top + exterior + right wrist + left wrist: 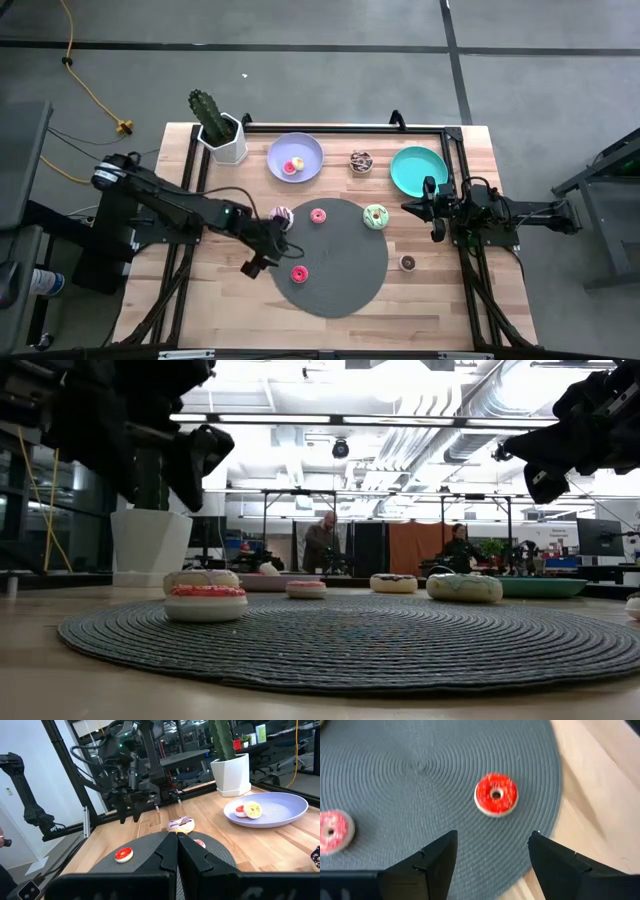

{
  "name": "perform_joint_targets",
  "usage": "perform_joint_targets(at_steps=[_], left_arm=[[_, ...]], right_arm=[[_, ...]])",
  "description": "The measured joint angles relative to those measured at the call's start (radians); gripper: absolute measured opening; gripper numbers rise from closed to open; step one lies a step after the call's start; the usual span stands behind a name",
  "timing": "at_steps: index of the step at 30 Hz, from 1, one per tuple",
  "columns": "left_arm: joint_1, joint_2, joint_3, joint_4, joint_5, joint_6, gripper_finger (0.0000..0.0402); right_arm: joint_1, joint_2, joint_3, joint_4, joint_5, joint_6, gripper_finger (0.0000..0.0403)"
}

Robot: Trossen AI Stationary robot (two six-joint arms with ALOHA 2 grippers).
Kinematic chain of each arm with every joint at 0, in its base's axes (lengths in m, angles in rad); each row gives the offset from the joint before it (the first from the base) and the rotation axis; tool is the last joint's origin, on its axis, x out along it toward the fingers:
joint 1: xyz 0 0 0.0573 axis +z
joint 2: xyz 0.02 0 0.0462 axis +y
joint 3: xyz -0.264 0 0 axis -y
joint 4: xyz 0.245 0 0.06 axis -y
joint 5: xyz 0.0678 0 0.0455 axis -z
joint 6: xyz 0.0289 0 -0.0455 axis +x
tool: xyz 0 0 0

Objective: Pick & Place donuts
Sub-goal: Put the small red doughnut on the purple plate

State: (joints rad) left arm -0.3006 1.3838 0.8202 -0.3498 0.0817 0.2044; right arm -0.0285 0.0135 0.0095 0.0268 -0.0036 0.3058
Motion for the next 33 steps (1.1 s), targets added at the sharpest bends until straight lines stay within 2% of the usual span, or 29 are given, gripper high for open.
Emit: perform_joint_targets(at_steps=[6,13,18,33], left_arm=[[-0.047,0.042,0.001,0.047,-0.065,-0.032,0.0252],[-0.056,0.043,0.025,0.051,-0.091,-0.057,0.0323],[-0.062,0.081,0.097,0.004,-0.095,-0.033,0.0362],[-0.115,0.404,0.440,-0.310,-0.197,-0.019,0.0366]], right_arm=[[0.000,0.000,0.000,0.001,0.000,0.000,0.0000],[0.000,0.000,0.000,0.002,0.000,0.000,0.0000],[0.000,0.000,0.000,0.003,0.001,0.000,0.0000],[0.000,0.020,0.000,0.001,-0.001,0.000,0.0000]])
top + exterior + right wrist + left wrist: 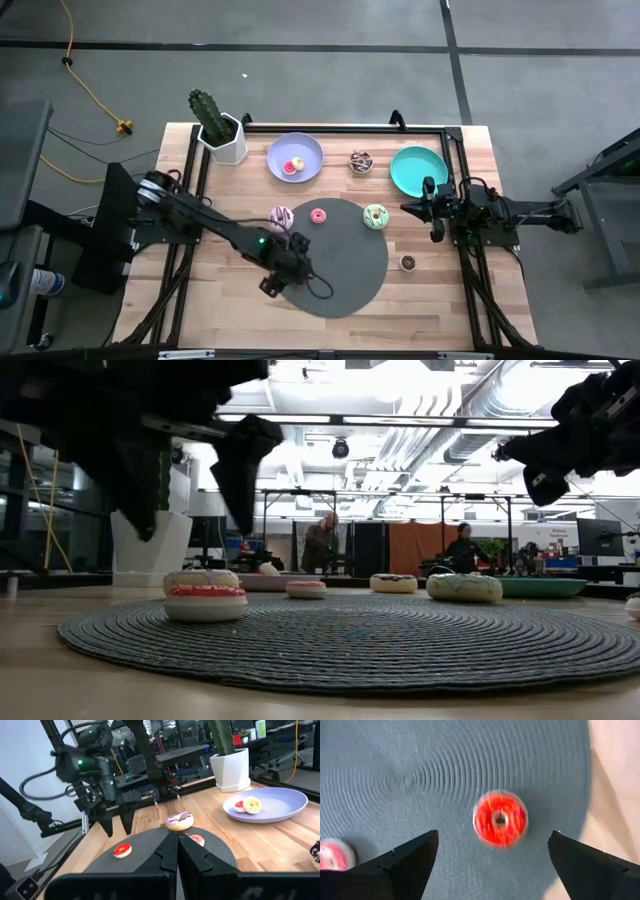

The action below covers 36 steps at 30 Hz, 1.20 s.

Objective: Pick & Place donuts
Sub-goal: Put the small red doughnut on the purple plate

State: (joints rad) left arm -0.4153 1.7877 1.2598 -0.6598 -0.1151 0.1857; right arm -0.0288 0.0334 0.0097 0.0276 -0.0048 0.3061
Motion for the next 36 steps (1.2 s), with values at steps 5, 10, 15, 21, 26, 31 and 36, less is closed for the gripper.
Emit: perform_joint_targets(at_steps=[5,10,15,21,26,31,36], left_arm=[[-0.005,0.069,0.053,-0.005,-0.003,-0.010,0.0367],[-0.006,0.109,0.064,-0.004,0.000,-0.009,0.0367],[-0.005,0.122,0.062,-0.002,0.006,-0.008,0.0367],[-0.003,0.131,0.059,-0.005,0.030,-0.007,0.0367],[0.002,0.131,0.059,0.012,0.036,-0.007,0.0367],[0.017,0.131,0.059,0.013,0.058,-0.010,0.0367],[0.031,0.148,0.058,0.008,0.110,-0.019,0.0366]], right_arm=[[0.000,0.000,0.000,0.000,0.001,0.000,0.0000],[0.000,0.010,0.000,0.002,0.001,0.000,0.0000],[0.000,0.016,0.000,0.001,0.002,0.000,0.0000],[0.000,0.025,0.000,0.001,0.001,0.000,0.0000],[0.000,0.026,0.000,0.002,0.002,0.000,0.0000],[0.000,0.026,0.000,0.001,0.002,0.000,0.0000],[0.000,0.026,0.000,0.001,0.002,0.000,0.0000]])
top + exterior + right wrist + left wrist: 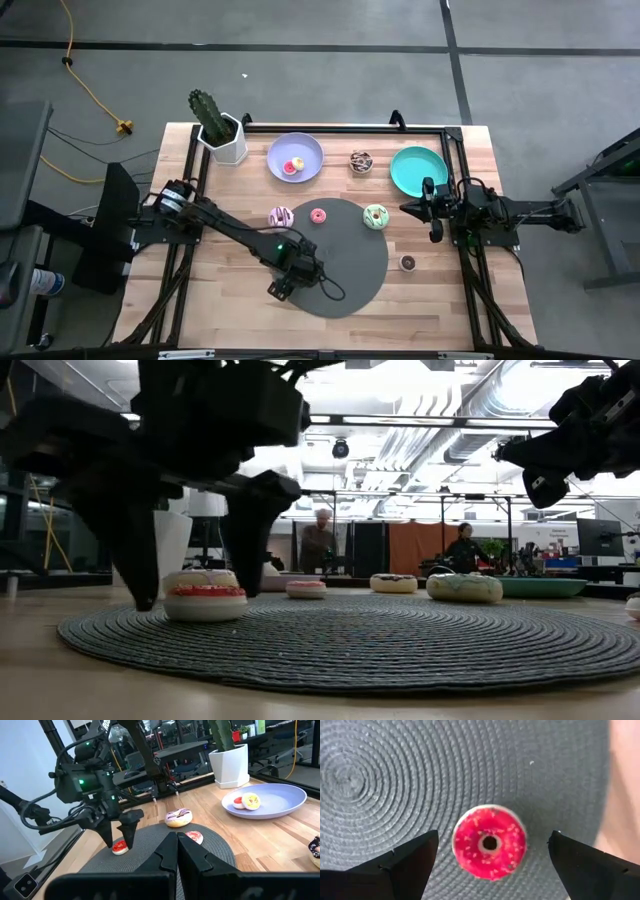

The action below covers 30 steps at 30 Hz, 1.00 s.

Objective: Pick & Place donuts
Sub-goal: Put the small red doughnut on the purple plate

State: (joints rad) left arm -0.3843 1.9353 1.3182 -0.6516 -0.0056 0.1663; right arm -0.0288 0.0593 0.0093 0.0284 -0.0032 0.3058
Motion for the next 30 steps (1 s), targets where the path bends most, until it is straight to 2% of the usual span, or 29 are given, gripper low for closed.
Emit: perform_joint_targets(at_steps=[11,23,30], left_arm=[[-0.002,0.022,0.004,0.010,-0.001,-0.009,0.0366],[-0.001,0.039,0.005,0.020,0.044,-0.016,0.0366],[-0.002,0.039,0.005,0.013,0.045,-0.016,0.0326]], right_arm=[[0.000,0.000,0.000,0.000,0.000,0.000,0.0000],[0.000,0.000,0.000,0.003,0.000,0.000,0.0000],[0.000,0.000,0.000,0.003,0.000,0.000,0.0000]])
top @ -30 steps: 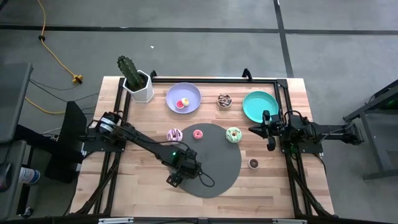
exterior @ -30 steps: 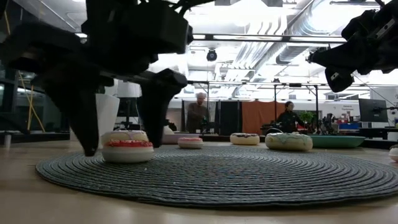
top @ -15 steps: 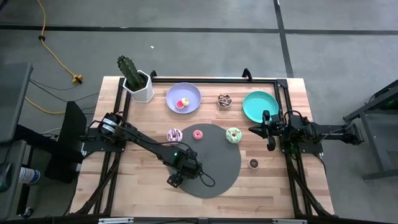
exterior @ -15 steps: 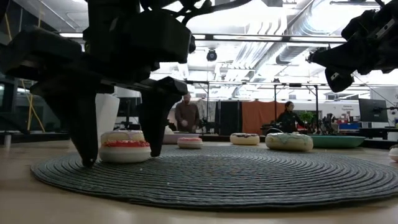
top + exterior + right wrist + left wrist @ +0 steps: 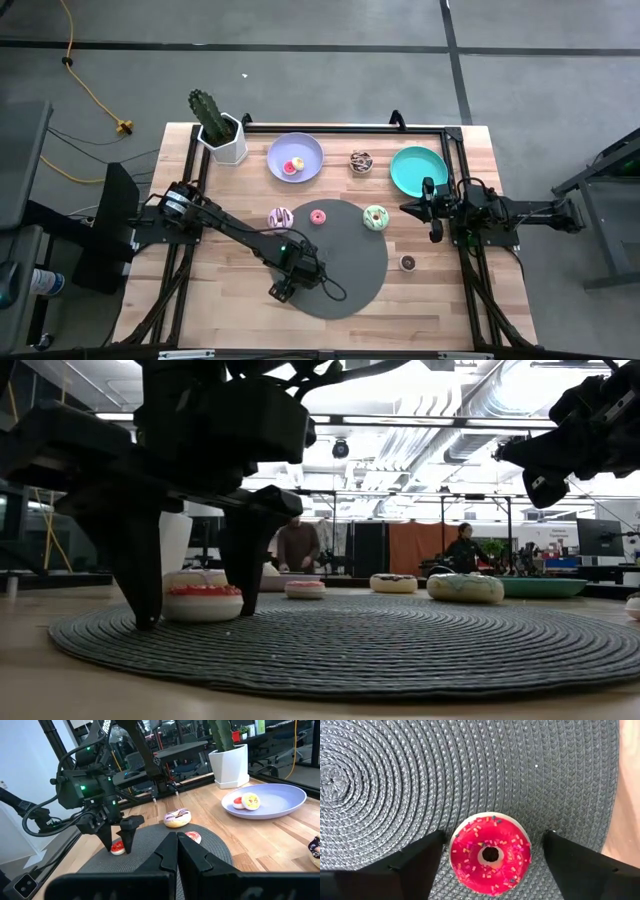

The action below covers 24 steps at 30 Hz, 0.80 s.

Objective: Pick & Place donuts
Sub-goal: Put the small red doughnut on the purple plate

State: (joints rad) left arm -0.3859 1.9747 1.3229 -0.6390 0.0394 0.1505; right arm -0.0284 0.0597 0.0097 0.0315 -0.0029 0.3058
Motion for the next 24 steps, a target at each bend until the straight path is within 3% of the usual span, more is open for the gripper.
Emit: perform_joint_targets(at_steps=[9,24], left_arm=[[0.000,0.000,0.000,-0.018,-0.004,0.000,0.0281],[0.000,0.006,0.050,-0.094,-0.004,0.000,0.0274]], right_arm=[[0.000,0.000,0.000,0.001,0.000,0.000,0.0000],[0.000,0.000,0.000,0.002,0.000,0.000,0.0000]])
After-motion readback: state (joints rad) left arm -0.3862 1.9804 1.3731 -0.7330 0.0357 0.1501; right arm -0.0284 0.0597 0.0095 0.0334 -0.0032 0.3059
